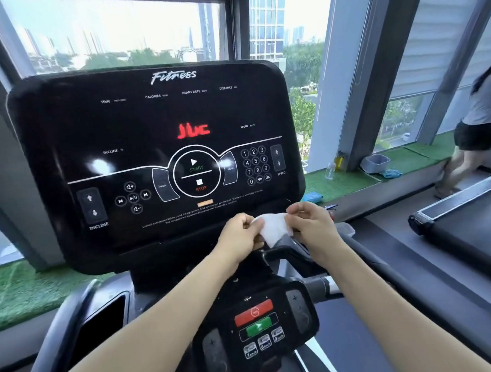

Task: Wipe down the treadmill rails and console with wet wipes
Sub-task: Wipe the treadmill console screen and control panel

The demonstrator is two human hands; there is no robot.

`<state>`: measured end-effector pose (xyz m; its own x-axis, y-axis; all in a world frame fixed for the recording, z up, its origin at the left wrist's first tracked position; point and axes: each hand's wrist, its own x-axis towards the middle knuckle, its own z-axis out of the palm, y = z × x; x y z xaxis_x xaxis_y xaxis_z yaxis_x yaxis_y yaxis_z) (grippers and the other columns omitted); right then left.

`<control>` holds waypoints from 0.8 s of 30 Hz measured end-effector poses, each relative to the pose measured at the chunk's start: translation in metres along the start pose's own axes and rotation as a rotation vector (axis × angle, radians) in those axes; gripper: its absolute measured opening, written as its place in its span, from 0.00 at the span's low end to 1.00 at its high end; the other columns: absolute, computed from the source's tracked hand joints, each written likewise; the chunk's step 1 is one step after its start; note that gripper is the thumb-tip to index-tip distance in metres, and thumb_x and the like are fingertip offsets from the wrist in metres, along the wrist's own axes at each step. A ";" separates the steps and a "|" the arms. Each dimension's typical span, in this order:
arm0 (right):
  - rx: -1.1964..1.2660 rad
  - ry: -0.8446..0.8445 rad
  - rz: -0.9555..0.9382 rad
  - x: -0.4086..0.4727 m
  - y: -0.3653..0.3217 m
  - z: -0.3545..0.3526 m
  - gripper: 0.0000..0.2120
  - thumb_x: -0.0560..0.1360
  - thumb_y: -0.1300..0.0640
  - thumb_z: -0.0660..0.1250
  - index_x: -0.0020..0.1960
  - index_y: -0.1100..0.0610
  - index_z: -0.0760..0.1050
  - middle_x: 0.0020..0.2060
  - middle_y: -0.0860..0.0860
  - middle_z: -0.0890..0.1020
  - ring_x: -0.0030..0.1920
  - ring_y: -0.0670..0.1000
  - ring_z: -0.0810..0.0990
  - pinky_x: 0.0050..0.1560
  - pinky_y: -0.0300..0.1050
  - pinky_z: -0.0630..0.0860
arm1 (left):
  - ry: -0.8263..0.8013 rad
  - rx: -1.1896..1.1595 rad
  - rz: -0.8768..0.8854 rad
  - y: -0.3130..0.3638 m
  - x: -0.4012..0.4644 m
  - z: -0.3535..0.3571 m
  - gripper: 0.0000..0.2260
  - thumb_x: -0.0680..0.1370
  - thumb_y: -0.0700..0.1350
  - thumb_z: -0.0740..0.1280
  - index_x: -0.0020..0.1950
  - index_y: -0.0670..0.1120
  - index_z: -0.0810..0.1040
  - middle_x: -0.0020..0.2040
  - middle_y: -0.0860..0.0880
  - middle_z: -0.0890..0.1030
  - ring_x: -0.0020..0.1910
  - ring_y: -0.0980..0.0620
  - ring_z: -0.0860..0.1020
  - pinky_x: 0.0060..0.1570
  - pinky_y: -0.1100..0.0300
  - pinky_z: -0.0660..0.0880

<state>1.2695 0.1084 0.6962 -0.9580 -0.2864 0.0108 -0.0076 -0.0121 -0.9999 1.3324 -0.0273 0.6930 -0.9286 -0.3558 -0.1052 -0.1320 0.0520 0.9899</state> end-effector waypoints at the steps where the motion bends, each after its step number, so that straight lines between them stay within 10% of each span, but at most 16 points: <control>1: 0.075 0.011 0.036 -0.002 -0.001 0.004 0.08 0.74 0.72 0.64 0.42 0.60 0.74 0.33 0.54 0.75 0.30 0.49 0.72 0.33 0.41 0.71 | 0.022 -0.014 -0.008 -0.001 -0.002 -0.006 0.07 0.80 0.43 0.64 0.43 0.45 0.70 0.40 0.47 0.75 0.36 0.54 0.75 0.42 0.61 0.78; 5: 0.226 0.064 0.101 -0.009 -0.005 0.022 0.08 0.74 0.72 0.64 0.40 0.62 0.73 0.34 0.54 0.73 0.27 0.46 0.74 0.28 0.37 0.73 | 0.254 0.320 0.217 -0.002 -0.015 -0.028 0.07 0.77 0.44 0.67 0.44 0.48 0.69 0.43 0.51 0.75 0.40 0.57 0.74 0.41 0.68 0.70; 12: 0.114 0.028 0.076 -0.027 -0.007 0.043 0.06 0.74 0.69 0.66 0.41 0.60 0.77 0.37 0.57 0.78 0.39 0.54 0.78 0.38 0.44 0.75 | 0.064 0.417 0.539 -0.004 -0.039 -0.028 0.07 0.74 0.43 0.71 0.46 0.53 0.74 0.45 0.56 0.77 0.44 0.63 0.75 0.43 0.73 0.69; 19: 0.010 -0.135 0.002 -0.035 -0.001 0.039 0.05 0.74 0.67 0.68 0.49 0.60 0.77 0.44 0.56 0.83 0.44 0.53 0.80 0.53 0.51 0.76 | 0.143 -0.088 0.170 0.000 -0.042 -0.030 0.04 0.78 0.41 0.67 0.43 0.46 0.80 0.38 0.50 0.81 0.37 0.56 0.77 0.40 0.64 0.74; 24: 0.024 -0.267 0.123 -0.032 0.000 0.027 0.03 0.76 0.63 0.67 0.49 0.61 0.76 0.41 0.56 0.82 0.40 0.51 0.79 0.46 0.46 0.76 | 0.122 -0.227 0.020 0.012 -0.040 -0.014 0.07 0.80 0.41 0.63 0.51 0.39 0.78 0.45 0.44 0.81 0.43 0.49 0.79 0.52 0.52 0.77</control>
<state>1.3083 0.0917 0.6966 -0.8422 -0.5288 -0.1049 0.1132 0.0169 -0.9934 1.3733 -0.0255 0.7102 -0.8797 -0.4675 -0.0870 -0.0202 -0.1462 0.9890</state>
